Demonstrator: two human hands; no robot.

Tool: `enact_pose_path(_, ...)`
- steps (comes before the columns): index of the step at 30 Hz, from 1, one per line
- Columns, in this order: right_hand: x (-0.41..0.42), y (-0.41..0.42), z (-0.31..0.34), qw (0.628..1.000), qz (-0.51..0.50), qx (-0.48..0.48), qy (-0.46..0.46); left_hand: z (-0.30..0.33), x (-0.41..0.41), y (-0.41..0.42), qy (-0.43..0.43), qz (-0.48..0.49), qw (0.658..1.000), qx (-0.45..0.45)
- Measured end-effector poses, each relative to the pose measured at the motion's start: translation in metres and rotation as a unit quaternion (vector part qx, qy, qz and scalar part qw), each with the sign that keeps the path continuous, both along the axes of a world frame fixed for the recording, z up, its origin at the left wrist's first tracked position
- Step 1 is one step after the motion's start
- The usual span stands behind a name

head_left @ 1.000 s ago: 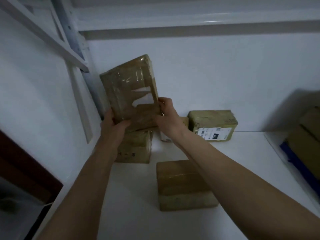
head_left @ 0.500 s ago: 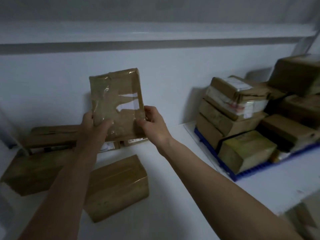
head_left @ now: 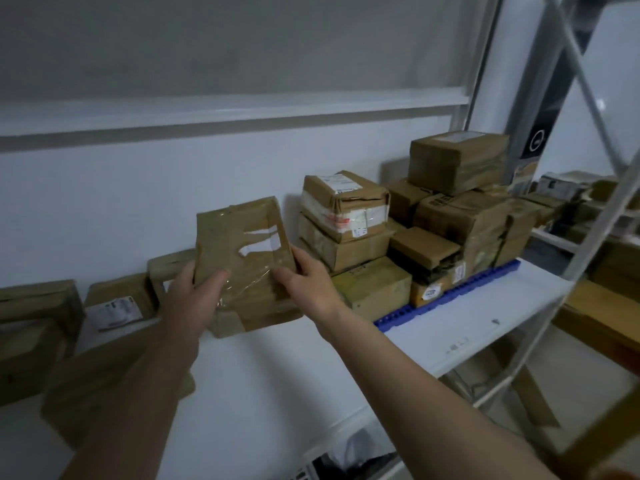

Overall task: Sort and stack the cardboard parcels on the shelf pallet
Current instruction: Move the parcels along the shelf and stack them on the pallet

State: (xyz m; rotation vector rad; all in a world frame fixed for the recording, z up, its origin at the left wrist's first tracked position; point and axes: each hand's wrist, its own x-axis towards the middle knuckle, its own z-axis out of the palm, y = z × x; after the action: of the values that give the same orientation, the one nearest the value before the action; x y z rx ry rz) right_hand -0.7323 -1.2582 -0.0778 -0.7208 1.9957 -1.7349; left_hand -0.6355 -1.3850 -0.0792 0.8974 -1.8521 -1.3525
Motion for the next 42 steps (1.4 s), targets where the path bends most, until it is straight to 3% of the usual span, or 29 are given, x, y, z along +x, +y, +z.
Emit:
enact_pose_path(10, -0.012, 0.118, -0.001, 0.999, -0.053, 0.003, -0.006, -0.007, -0.012, 0.114, 0.070, -0.061, 0.994, 0.060)
enact_pose_path(20, -0.039, 0.232, 0.005, 0.991, -0.133, 0.013, -0.004, -0.008, -0.046, 0.217, 0.037, -0.166, 0.984, 0.058)
enact_pose_path(42, -0.166, 0.296, 0.040, 0.976, -0.213, -0.009, 0.037, 0.017, -0.182, 0.273, 0.024, -0.265, 0.963, 0.043)
